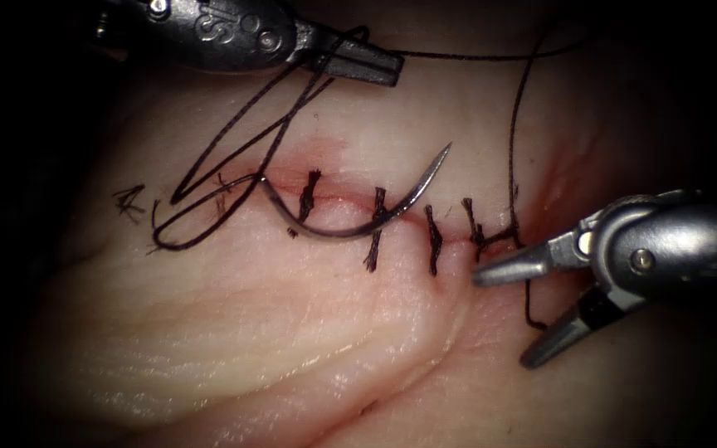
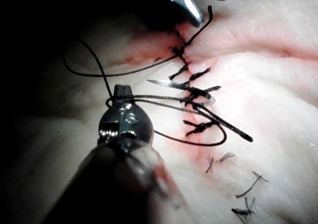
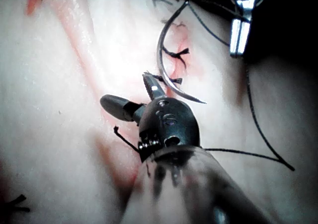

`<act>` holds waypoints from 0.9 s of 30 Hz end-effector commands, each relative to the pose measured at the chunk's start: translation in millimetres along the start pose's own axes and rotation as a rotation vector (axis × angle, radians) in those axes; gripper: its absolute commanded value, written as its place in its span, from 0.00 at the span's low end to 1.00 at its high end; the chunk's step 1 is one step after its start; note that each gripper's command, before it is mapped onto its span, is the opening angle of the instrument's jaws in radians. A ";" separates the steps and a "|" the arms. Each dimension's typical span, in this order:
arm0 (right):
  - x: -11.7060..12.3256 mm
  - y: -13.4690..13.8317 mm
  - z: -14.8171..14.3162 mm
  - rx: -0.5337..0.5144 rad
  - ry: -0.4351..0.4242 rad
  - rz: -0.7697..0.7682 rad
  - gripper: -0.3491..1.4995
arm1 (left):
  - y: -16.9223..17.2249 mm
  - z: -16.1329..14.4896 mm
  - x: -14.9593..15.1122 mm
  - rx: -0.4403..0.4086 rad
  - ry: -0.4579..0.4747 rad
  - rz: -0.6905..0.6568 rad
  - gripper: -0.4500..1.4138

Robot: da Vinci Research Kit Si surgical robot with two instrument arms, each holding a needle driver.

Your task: Wound Closure

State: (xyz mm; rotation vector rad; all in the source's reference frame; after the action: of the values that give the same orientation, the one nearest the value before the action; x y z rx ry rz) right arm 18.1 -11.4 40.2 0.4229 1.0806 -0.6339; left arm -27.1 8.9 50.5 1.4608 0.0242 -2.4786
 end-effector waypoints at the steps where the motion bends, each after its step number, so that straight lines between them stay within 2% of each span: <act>1: -0.8 0.7 -0.5 -0.048 0.036 0.059 0.65 | 0.4 0.3 0.1 -0.002 -0.005 -0.045 0.35; 2: -1.2 0.5 -0.9 -0.078 0.056 0.085 0.65 | 0.9 0.1 0.3 -0.002 -0.008 -0.074 0.53; 3: -1.4 0.4 -1.1 -0.095 0.064 0.100 0.67 | 1.3 -0.1 0.5 -0.002 -0.013 -0.115 0.62; 5: -1.7 -0.1 -1.4 -0.121 0.061 0.133 0.68 | 2.0 -0.9 1.0 0.008 -0.036 -0.176 0.72; 8: -1.9 -0.7 -1.8 -0.153 0.051 0.164 0.68 | 3.0 -2.2 1.7 0.029 -0.077 -0.243 0.78; 9: -1.9 -0.9 -1.9 -0.168 0.049 0.165 0.68 | 3.4 -2.7 2.0 0.033 -0.086 -0.258 0.75; 11: -2.0 -1.3 -2.2 -0.185 0.051 0.173 0.68 | 4.6 -3.9 2.4 0.046 -0.112 -0.302 0.57; 13: -2.0 -1.5 -2.3 -0.200 0.045 0.182 0.68 | 5.8 -5.3 2.7 0.028 -0.129 -0.349 0.55; 17: -2.1 -2.2 -2.5 -0.211 0.017 0.181 0.69 | 8.7 -9.5 2.8 -0.059 -0.180 -0.452 0.53; 22: -2.2 -2.7 -2.1 -0.201 0.018 0.182 0.67 | 12.2 -16.0 1.8 -0.207 -0.249 -0.520 0.49; 24: -2.4 -2.7 -2.1 -0.203 0.015 0.183 0.65 | 12.4 -18.5 1.1 -0.265 -0.186 -0.521 0.46; 27: -2.6 -2.7 -1.9 -0.202 0.015 0.183 0.61 | 12.2 -21.6 -0.1 -0.265 -0.019 -0.535 0.45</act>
State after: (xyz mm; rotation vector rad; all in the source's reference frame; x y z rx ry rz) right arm 13.5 -11.8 41.3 0.3465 1.0926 -0.3533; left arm -3.1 0.4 40.7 1.5410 0.7958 -2.7080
